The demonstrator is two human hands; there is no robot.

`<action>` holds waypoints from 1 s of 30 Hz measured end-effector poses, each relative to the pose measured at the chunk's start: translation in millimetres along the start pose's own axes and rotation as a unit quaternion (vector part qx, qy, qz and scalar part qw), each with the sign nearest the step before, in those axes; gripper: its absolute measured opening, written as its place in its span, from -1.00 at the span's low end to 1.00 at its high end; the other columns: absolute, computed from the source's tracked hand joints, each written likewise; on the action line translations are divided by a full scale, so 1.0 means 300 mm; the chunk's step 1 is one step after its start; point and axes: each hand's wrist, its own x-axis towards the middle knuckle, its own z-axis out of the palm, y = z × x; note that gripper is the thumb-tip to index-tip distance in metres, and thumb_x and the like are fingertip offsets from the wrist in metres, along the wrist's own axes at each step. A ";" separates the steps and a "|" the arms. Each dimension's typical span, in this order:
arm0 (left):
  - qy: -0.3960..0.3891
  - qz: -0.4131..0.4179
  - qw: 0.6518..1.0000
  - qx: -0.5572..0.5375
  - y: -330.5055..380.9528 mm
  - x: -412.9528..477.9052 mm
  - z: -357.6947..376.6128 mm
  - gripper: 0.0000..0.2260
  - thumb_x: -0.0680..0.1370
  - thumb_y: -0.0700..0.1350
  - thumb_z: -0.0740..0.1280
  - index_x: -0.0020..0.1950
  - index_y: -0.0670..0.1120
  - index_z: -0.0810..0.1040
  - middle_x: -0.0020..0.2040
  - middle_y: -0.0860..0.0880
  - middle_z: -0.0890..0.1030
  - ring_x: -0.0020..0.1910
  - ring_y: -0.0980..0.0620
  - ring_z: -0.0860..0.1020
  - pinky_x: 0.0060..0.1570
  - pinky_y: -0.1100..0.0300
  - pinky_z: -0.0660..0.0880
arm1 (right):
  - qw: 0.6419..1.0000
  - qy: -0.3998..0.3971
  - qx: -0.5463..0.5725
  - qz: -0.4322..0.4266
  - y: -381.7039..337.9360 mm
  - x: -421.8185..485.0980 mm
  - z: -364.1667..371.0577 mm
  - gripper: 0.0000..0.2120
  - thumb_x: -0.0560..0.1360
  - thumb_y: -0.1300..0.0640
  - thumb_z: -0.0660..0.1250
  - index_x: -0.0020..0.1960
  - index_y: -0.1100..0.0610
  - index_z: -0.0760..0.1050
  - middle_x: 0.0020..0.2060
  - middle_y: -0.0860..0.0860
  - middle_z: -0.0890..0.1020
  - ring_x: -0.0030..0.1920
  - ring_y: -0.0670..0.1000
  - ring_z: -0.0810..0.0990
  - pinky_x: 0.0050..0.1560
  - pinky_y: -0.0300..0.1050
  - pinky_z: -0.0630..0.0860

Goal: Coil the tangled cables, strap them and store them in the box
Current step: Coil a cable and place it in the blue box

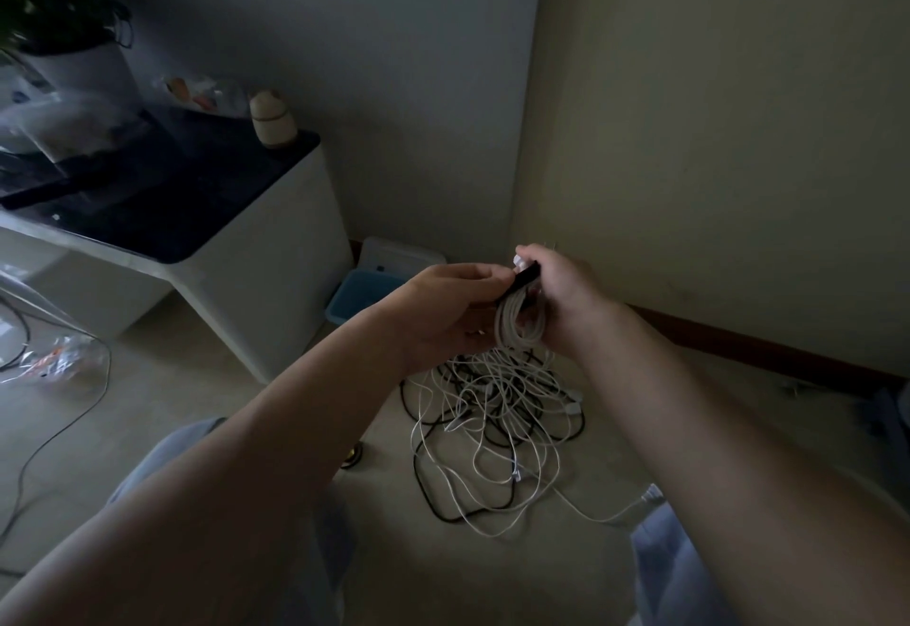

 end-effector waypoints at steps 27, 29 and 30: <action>-0.108 0.082 0.984 -0.111 0.022 -0.017 0.031 -0.63 0.50 -0.43 0.27 0.26 -0.16 0.38 -0.01 -0.24 0.58 -0.06 -0.14 0.57 0.07 0.03 0.48 | 0.986 0.118 0.011 -0.118 -0.038 -0.021 0.003 -0.77 0.56 0.12 0.32 -0.25 0.13 0.44 -0.58 -0.02 0.50 -0.61 -0.03 0.45 -0.47 -0.21 0.38; -0.096 0.092 0.986 -0.105 0.021 -0.018 0.046 -0.62 0.50 -0.39 0.35 0.26 -0.16 0.38 -0.01 -0.25 0.56 -0.08 -0.13 0.55 0.06 0.04 0.47 | 0.980 0.146 0.015 -0.134 -0.042 -0.028 0.004 -0.77 0.56 0.12 0.32 -0.26 0.15 0.45 -0.47 0.04 0.52 -0.60 -0.02 0.46 -0.52 -0.24 0.38; -0.087 0.096 0.986 -0.106 0.019 -0.017 0.053 -0.65 0.52 -0.39 0.35 0.26 -0.17 0.39 0.00 -0.26 0.55 -0.08 -0.11 0.54 0.04 0.06 0.49 | 0.978 0.152 0.018 -0.140 -0.040 -0.030 0.004 -0.77 0.56 0.12 0.32 -0.26 0.15 0.45 -0.45 0.05 0.52 -0.60 -0.02 0.47 -0.54 -0.27 0.38</action>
